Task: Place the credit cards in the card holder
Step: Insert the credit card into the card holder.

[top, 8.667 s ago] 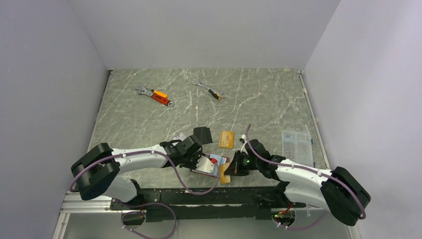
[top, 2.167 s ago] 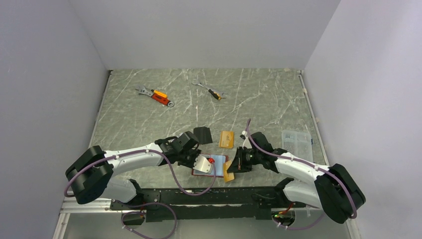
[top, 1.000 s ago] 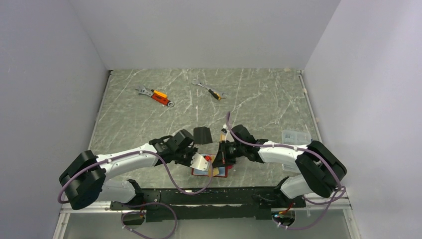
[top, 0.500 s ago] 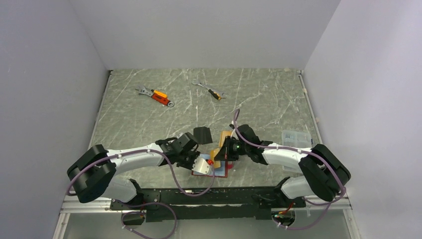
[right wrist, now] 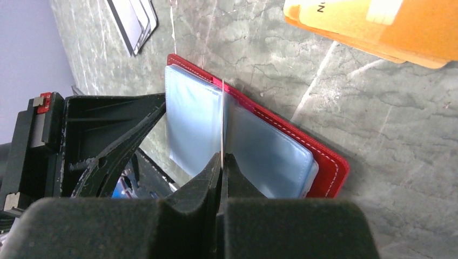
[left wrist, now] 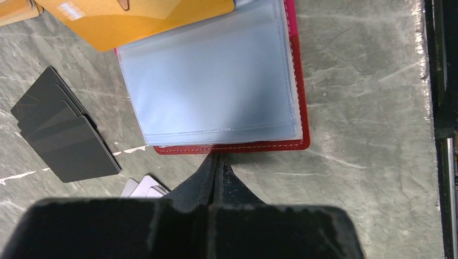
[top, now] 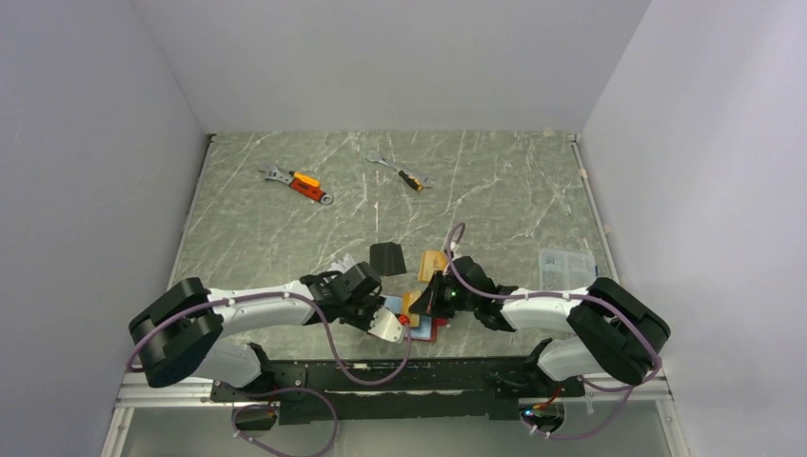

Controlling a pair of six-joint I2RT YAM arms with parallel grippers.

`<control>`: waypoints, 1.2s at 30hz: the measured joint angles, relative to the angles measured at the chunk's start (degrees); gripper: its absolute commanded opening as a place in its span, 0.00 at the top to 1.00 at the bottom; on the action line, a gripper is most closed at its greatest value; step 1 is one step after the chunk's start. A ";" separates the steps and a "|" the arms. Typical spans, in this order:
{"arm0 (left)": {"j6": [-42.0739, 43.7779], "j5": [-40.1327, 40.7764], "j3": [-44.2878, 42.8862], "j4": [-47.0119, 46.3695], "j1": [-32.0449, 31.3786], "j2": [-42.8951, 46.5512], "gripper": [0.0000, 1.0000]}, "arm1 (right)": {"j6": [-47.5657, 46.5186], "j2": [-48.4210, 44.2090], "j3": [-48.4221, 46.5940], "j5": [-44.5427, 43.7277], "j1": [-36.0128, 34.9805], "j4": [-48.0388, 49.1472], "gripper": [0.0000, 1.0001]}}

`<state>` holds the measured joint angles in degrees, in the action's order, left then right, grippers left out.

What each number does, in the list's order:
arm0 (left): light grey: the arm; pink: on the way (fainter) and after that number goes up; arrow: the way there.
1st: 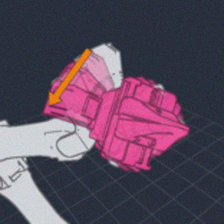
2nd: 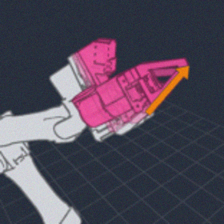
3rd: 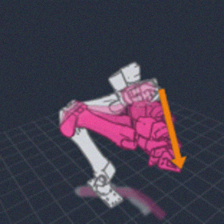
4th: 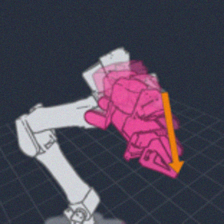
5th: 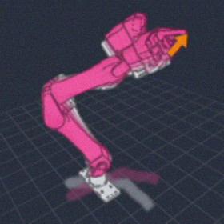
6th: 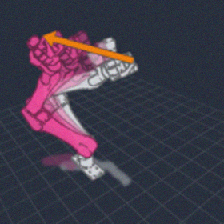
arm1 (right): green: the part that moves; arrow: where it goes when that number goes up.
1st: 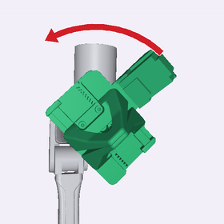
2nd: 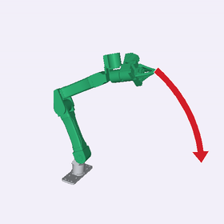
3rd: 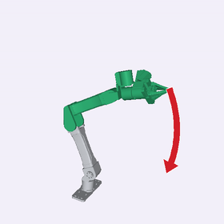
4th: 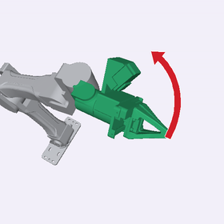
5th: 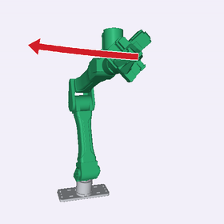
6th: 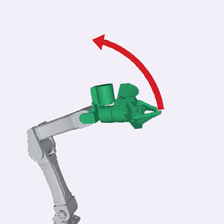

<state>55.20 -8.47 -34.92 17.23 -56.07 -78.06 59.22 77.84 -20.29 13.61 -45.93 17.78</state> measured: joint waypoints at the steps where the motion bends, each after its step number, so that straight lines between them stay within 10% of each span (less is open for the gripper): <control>1: 0.00 0.39 0.07 -0.09 -0.26 0.00 1.00 | 0.63 -0.09 0.42 -0.59 -0.31 0.79 1.00; 36: -2.78 5.33 2.78 -2.23 -10.03 2.21 1.00 | 8.11 -7.67 6.80 -9.97 -5.53 2.27 1.00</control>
<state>52.42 -3.14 -32.14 15.00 -66.11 -75.85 67.33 70.17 -13.50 3.64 -51.46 20.05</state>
